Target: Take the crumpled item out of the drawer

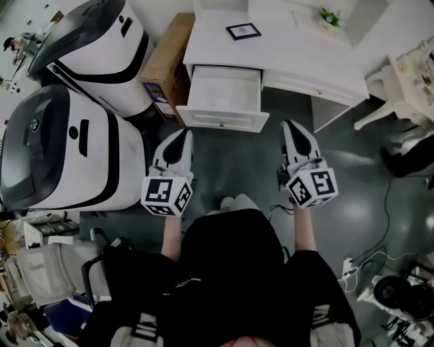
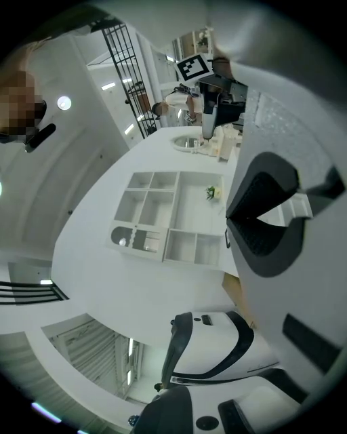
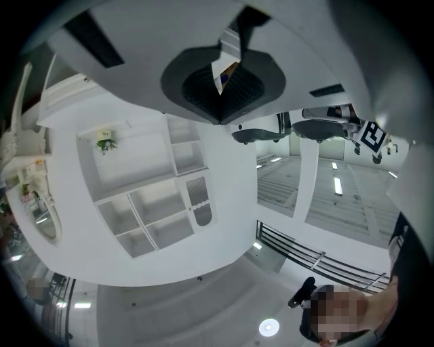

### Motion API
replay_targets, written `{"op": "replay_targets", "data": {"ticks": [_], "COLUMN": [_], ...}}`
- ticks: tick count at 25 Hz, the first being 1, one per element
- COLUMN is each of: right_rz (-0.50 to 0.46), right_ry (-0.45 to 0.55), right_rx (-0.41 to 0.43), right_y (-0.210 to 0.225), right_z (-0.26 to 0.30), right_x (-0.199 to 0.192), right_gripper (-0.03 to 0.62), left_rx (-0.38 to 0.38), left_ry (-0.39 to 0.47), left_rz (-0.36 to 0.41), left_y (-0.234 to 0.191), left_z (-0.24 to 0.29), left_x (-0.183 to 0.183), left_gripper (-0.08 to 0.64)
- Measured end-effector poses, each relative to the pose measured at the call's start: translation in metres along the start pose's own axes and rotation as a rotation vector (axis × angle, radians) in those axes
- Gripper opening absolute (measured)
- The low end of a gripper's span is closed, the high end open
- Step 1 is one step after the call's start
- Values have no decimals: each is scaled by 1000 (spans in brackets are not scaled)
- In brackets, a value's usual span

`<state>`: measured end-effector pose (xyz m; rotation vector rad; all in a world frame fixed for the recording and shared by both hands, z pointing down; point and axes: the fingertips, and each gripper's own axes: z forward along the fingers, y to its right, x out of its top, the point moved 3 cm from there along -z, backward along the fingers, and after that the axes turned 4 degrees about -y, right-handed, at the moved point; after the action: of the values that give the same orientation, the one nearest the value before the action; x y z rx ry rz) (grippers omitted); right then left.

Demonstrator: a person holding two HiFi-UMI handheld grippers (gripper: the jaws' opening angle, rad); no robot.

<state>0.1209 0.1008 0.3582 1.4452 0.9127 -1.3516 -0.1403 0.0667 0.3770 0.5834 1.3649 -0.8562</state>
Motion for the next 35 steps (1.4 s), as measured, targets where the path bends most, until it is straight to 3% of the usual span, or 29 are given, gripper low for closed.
{"op": "replay_targets", "data": {"ticks": [10, 19, 27, 35], "right_rz": [25, 54, 78, 101], "right_ry": [-56, -156, -284, -423], "right_rx": [27, 87, 178, 311], "right_y": [18, 62, 98, 110], "right_z": [54, 135, 212, 268], "right_x": [-15, -34, -62, -106], "right_gripper": [-8, -8, -8, -8], "left_rx": [27, 59, 89, 136], "left_ry": [-46, -115, -212, -308], "left_rz": [-48, -111, -184, -254], "left_y": [-27, -54, -70, -82], "left_z": [37, 111, 184, 222], "left_x": [-14, -24, -46, -80], "left_gripper": [-2, -3, -2, -2]}}
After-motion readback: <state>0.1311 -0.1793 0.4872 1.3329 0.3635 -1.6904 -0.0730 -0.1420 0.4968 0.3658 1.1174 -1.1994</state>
